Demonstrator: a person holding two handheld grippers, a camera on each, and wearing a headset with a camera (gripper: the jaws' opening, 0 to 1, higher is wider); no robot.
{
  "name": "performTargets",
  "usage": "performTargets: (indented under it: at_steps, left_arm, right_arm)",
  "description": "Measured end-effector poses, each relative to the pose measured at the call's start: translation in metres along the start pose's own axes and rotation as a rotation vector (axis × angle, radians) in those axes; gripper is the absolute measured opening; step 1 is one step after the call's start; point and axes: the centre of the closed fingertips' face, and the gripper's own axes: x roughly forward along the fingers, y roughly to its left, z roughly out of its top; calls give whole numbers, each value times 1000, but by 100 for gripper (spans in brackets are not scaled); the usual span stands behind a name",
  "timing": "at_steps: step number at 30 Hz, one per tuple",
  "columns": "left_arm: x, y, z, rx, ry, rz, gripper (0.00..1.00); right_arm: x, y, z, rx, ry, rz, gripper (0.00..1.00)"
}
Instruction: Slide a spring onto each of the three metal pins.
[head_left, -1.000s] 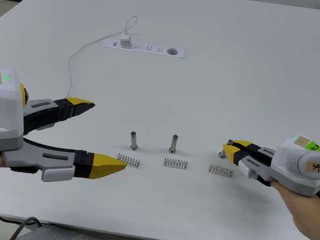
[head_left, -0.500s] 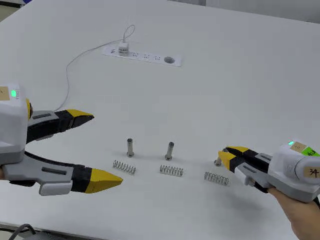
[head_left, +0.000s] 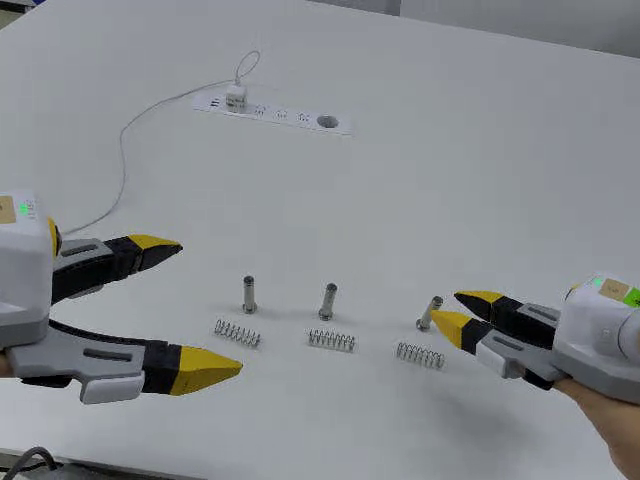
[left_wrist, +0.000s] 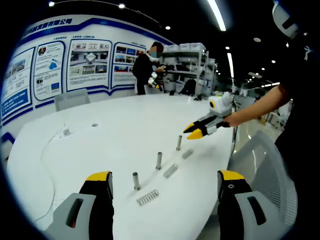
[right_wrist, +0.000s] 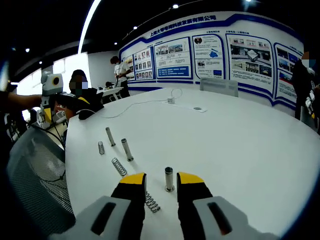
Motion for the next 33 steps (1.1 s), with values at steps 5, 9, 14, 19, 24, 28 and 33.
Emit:
performTargets:
  at_steps: [5, 9, 14, 19, 24, 28, 33]
  left_arm:
    - [1, 1, 1, 4, -6, 0, 88]
    - [2, 2, 1, 7, -5, 0, 88]
    - [7, 5, 4, -22, -43, 13, 87]
    - [12, 5, -1, -32, -35, 1, 87]
    - [14, 5, -3, -39, -34, 6, 86]
    - [15, 5, -3, -45, -40, 10, 86]
    - [18, 6, -7, -49, -29, 18, 85]
  right_arm:
    - [-2, 16, -27, -113, 133, 112, 25]
    - [2, 21, -37, -160, 186, 151, 25]
    - [10, 17, -39, -181, 213, 155, 25]
    - [13, 13, -51, -265, 288, 192, 24]
    - [17, 15, -52, -274, 296, 230, 22]
    - [21, 17, -58, -295, 320, 257, 20]
    - [21, 18, -60, -294, 326, 281, 19]
